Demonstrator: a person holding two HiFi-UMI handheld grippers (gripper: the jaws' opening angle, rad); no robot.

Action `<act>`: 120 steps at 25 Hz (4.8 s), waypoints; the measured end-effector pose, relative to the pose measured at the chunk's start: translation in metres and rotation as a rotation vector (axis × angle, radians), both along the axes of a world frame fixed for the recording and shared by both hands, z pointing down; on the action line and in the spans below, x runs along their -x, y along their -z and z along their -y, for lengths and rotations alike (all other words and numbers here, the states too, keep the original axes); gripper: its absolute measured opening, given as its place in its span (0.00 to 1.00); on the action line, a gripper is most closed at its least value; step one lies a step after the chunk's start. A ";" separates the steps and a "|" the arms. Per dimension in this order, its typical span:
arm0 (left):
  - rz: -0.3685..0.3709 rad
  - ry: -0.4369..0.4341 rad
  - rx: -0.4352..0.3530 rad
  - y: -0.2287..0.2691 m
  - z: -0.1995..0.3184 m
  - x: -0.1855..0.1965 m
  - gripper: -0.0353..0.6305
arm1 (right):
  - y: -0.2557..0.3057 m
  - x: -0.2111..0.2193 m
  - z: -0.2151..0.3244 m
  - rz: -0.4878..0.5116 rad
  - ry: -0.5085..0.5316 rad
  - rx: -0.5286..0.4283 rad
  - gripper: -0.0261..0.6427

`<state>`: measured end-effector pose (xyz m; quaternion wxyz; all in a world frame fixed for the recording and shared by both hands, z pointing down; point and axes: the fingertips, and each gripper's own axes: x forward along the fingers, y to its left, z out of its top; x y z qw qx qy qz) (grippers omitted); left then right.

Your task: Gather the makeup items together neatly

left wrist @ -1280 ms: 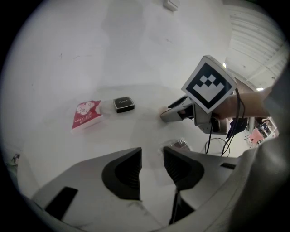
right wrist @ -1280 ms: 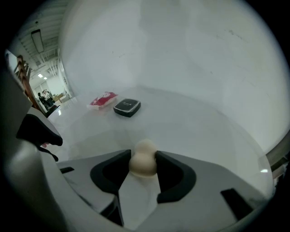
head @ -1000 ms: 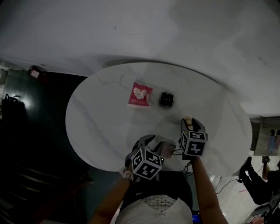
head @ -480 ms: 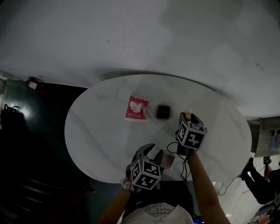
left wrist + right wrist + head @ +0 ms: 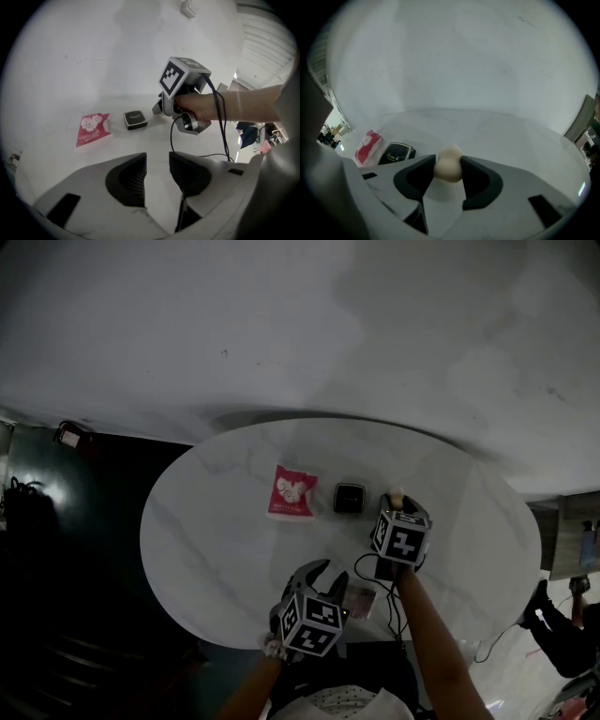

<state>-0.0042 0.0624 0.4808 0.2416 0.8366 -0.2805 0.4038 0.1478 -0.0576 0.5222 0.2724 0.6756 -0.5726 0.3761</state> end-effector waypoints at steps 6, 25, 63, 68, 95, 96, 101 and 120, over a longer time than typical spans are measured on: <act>0.000 -0.002 0.013 -0.003 0.002 -0.001 0.34 | -0.005 0.001 0.001 -0.001 0.004 0.007 0.33; 0.011 -0.007 0.028 -0.008 0.000 0.000 0.34 | -0.003 0.005 -0.001 0.042 0.029 -0.005 0.49; 0.004 -0.122 0.028 -0.016 -0.065 0.005 0.36 | 0.024 0.077 -0.183 0.179 0.824 -0.089 0.44; 0.000 -0.178 0.018 -0.018 -0.076 0.002 0.40 | 0.019 0.083 -0.201 0.137 0.965 -0.068 0.44; 0.100 -0.464 -0.051 -0.048 -0.116 -0.005 0.54 | -0.006 0.105 -0.240 -0.096 1.327 0.025 0.65; 0.099 -0.462 -0.050 -0.049 -0.117 -0.006 0.54 | -0.007 0.106 -0.239 -0.101 1.324 0.027 0.65; 0.103 -0.458 -0.055 -0.052 -0.115 -0.009 0.54 | -0.012 0.107 -0.236 -0.103 1.311 0.046 0.65; 0.118 -0.421 -0.070 -0.053 -0.113 -0.011 0.55 | -0.015 0.110 -0.236 -0.075 1.306 0.095 0.65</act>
